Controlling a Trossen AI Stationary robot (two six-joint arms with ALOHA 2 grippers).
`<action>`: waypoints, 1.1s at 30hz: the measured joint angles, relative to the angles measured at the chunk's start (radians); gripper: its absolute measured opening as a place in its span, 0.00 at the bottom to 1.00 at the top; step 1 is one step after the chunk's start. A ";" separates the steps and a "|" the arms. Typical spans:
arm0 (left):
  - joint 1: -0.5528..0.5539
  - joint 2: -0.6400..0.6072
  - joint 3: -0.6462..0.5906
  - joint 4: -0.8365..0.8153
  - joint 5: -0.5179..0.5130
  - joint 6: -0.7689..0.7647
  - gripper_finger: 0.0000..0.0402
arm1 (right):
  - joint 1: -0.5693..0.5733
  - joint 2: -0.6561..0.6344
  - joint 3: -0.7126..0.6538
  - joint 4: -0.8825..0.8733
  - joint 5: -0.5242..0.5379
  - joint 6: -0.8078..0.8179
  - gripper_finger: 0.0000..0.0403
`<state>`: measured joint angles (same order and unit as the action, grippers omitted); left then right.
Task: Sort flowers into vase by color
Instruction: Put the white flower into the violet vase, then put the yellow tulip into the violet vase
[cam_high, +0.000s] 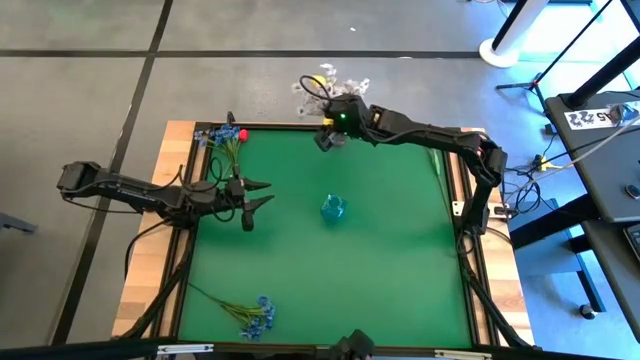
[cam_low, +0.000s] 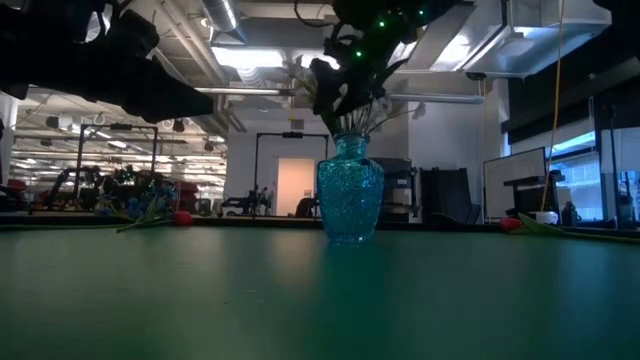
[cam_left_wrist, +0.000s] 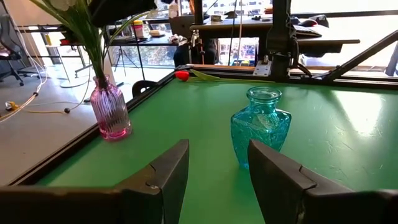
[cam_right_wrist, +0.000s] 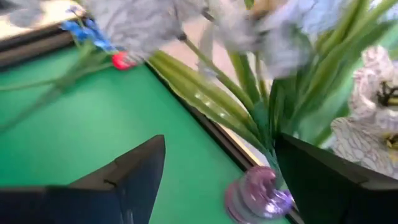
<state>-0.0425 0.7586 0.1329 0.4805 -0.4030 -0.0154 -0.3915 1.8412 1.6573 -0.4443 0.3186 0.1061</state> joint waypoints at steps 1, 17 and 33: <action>0.000 0.000 0.000 0.000 0.000 0.000 0.40 | -0.004 0.000 0.000 -0.016 0.010 0.001 0.75; 0.000 0.000 0.000 -0.002 0.000 0.000 0.40 | -0.072 0.020 0.000 -0.163 0.011 0.073 0.75; 0.000 0.000 0.000 -0.002 0.000 0.000 0.40 | -0.074 -0.144 0.000 -0.174 -0.077 0.099 0.75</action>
<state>-0.0425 0.7586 0.1329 0.4786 -0.4030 -0.0154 -0.4652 1.6976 1.6569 -0.6178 0.2416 0.2055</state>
